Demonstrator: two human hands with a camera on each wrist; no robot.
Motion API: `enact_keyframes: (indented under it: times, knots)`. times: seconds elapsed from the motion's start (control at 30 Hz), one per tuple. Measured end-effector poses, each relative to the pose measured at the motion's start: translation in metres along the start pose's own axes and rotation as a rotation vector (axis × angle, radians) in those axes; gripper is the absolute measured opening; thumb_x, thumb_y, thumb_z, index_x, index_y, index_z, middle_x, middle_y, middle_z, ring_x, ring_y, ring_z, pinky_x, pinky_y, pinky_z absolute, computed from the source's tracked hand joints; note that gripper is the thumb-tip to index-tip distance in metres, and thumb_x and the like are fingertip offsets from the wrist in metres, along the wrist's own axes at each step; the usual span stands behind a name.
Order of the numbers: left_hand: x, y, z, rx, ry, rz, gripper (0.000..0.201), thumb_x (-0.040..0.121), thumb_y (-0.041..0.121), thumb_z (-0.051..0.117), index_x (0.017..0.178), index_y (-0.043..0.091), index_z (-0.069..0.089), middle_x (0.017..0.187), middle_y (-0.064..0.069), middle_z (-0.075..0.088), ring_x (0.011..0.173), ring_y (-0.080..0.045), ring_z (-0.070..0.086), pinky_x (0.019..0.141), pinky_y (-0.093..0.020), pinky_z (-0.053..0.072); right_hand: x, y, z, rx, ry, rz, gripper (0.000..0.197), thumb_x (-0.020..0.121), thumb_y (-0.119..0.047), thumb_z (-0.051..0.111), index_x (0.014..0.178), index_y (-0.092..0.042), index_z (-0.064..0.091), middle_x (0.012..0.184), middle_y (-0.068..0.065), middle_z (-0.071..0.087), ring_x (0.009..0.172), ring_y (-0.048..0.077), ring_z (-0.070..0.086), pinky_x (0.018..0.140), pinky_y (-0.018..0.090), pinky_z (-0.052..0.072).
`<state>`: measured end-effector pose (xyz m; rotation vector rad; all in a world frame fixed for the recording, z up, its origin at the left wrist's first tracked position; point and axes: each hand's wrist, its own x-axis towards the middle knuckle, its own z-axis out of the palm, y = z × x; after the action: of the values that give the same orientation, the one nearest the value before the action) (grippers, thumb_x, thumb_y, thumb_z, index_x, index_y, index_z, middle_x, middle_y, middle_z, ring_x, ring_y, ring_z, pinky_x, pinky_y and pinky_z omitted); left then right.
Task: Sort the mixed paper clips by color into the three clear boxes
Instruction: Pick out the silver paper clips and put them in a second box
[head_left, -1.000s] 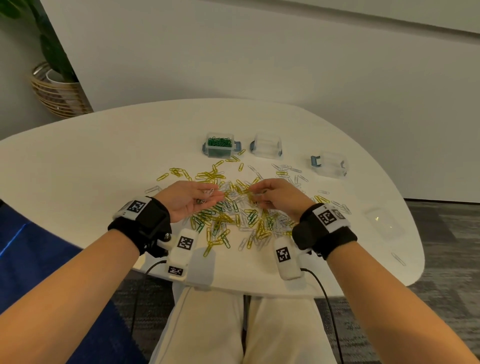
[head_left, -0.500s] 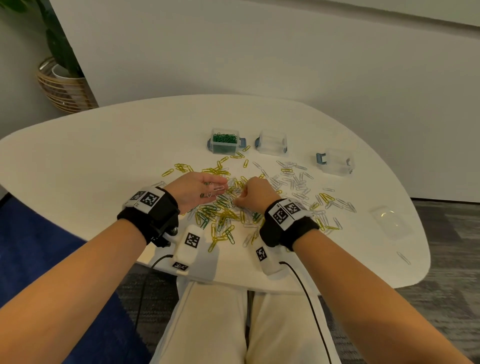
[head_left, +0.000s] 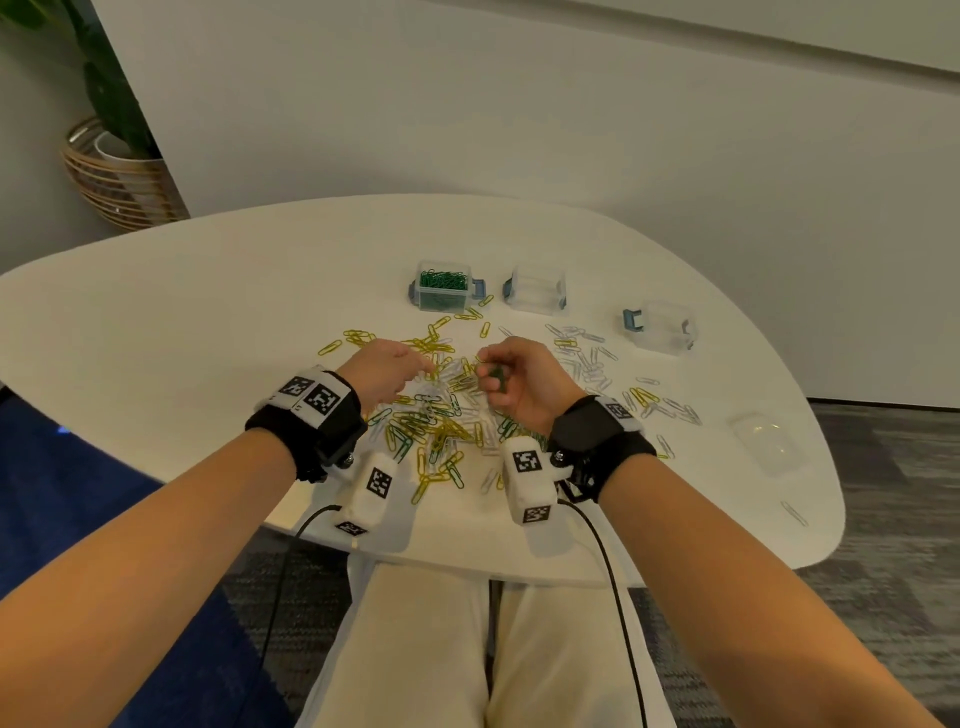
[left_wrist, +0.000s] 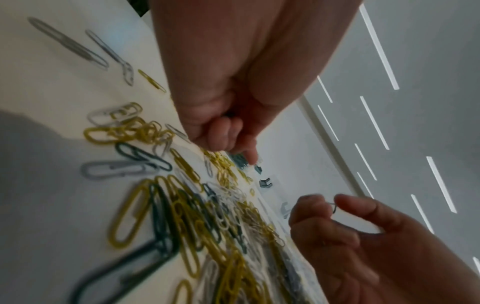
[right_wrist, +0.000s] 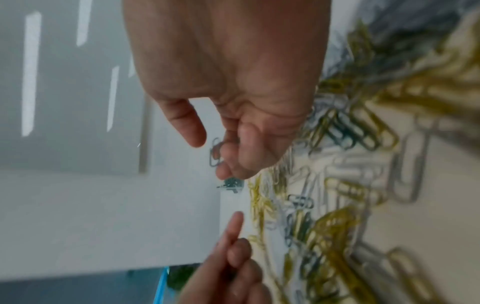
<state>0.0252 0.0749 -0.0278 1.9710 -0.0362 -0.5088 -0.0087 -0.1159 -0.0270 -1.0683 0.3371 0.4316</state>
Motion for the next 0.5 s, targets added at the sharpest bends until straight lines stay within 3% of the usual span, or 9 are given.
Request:
enact_keyframes:
  times: [0.07,0.1,0.17,0.27,0.4,0.5]
  knots:
    - [0.004,-0.001,0.002,0.33,0.014,0.086,0.011,0.087,0.017,0.063,0.089,0.006,0.067,0.078,-0.002,0.06,0.07,-0.014,0.052,0.065,-0.024,0.044,0.002,0.001,0.005,-0.151,0.038,0.008,0.014,0.089,-0.012,0.049,0.076,-0.01,0.054,0.063,0.001,0.045,0.045,0.009,0.036,0.037,0.018,0.023]
    - [0.005,-0.001,0.003,0.442,0.014,0.117,0.012,0.084,0.017,0.067,0.09,0.007,0.068,0.08,0.001,0.06,0.075,-0.014,0.052,0.071,-0.026,0.043,0.005,0.002,0.008,-0.265,0.082,0.005,0.015,0.09,-0.014,0.052,0.075,-0.01,0.054,0.059,-0.001,0.042,0.043,0.009,0.033,0.037,0.019,0.022]
    - [0.005,0.001,0.006,0.564,-0.001,0.159,0.015,0.08,0.02,0.071,0.092,0.011,0.068,0.073,0.01,0.049,0.074,-0.011,0.046,0.071,-0.024,0.037,0.012,0.004,0.011,-0.629,0.198,-0.043,0.018,0.086,-0.019,0.062,0.073,-0.01,0.055,0.052,-0.001,0.038,0.042,0.011,0.031,0.04,0.021,0.024]
    - [0.004,0.002,0.01,0.681,-0.034,0.221,0.016,0.079,0.021,0.073,0.092,0.014,0.067,0.073,0.012,0.042,0.075,-0.011,0.044,0.07,-0.024,0.034,0.02,0.01,0.014,-1.202,0.266,-0.138,0.021,0.077,-0.023,0.073,0.071,-0.004,0.066,0.062,0.012,0.06,0.055,0.016,0.05,0.053,0.026,0.041]
    - [0.006,-0.001,0.005,0.747,-0.04,0.228,0.023,0.077,0.019,0.076,0.097,0.016,0.064,0.093,0.006,0.048,0.088,-0.013,0.046,0.077,-0.024,0.036,0.026,0.015,0.018,-1.457,0.232,-0.132,0.025,0.073,-0.022,0.076,0.084,0.0,0.07,0.084,0.014,0.07,0.077,0.022,0.064,0.068,0.035,0.054]
    - [0.007,-0.003,0.001,0.788,-0.057,0.233,0.023,0.077,0.02,0.076,0.097,0.016,0.064,0.093,0.005,0.046,0.088,-0.013,0.044,0.076,-0.023,0.035,0.029,0.014,0.02,-1.623,0.211,-0.154,0.021,0.077,-0.021,0.071,0.085,-0.003,0.063,0.086,0.013,0.066,0.082,0.026,0.064,0.067,0.034,0.051]
